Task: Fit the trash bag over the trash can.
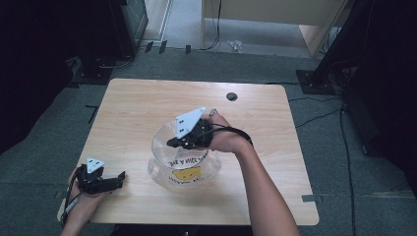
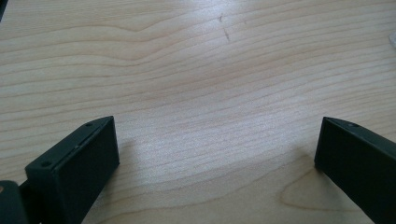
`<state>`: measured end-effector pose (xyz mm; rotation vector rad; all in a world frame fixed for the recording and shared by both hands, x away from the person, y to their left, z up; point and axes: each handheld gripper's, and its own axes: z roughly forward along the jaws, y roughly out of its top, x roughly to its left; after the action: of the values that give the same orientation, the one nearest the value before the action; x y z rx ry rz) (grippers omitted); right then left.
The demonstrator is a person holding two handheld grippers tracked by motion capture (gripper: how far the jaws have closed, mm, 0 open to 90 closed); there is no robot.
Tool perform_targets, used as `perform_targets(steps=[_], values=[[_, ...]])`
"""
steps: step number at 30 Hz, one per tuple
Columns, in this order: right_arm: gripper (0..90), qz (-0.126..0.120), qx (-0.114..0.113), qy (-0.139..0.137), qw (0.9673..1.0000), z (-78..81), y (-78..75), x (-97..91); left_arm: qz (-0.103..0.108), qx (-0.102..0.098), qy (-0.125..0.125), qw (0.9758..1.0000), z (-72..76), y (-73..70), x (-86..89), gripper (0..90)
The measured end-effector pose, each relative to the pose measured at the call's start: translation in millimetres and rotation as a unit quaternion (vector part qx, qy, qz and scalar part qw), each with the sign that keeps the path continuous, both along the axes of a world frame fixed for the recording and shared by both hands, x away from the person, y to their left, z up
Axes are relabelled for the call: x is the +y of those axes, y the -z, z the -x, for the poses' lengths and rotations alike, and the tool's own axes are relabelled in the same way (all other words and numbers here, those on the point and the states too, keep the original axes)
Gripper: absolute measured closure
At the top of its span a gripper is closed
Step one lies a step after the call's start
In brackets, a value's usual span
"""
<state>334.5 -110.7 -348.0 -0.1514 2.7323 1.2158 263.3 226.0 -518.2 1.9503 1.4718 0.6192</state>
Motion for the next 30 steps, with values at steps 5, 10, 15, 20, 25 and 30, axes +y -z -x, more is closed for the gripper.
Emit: perform_targets(steps=[5,10,15,20,25,30], values=[[90.0,0.061,-0.022,-0.023,0.9976,1.2,4.5,24.4,0.000,0.000,0.001,1.0000,0.1,-0.1,0.1,0.0],[90.0,0.116,-0.021,-0.048,0.9918,-0.5,14.4,44.3,0.000,0.001,0.002,1.0000,0.3,-0.1,0.3,0.0],[90.0,0.161,-0.009,-0.080,0.9836,-3.6,27.9,62.3,0.000,0.001,0.004,1.0000,0.9,-0.1,0.8,0.0],[90.0,0.200,0.000,-0.100,0.9747,-13.3,46.5,73.9,0.000,0.000,0.004,1.0000,1.1,0.0,0.9,0.0],[90.0,0.205,0.027,-0.099,0.9734,-22.5,64.3,77.8,-0.001,0.000,0.006,1.0000,1.3,0.0,1.2,0.0],[90.0,0.236,0.072,-0.080,0.9658,-27.6,80.4,84.5,-0.001,0.000,0.006,1.0000,1.4,-0.1,1.2,0.0]])
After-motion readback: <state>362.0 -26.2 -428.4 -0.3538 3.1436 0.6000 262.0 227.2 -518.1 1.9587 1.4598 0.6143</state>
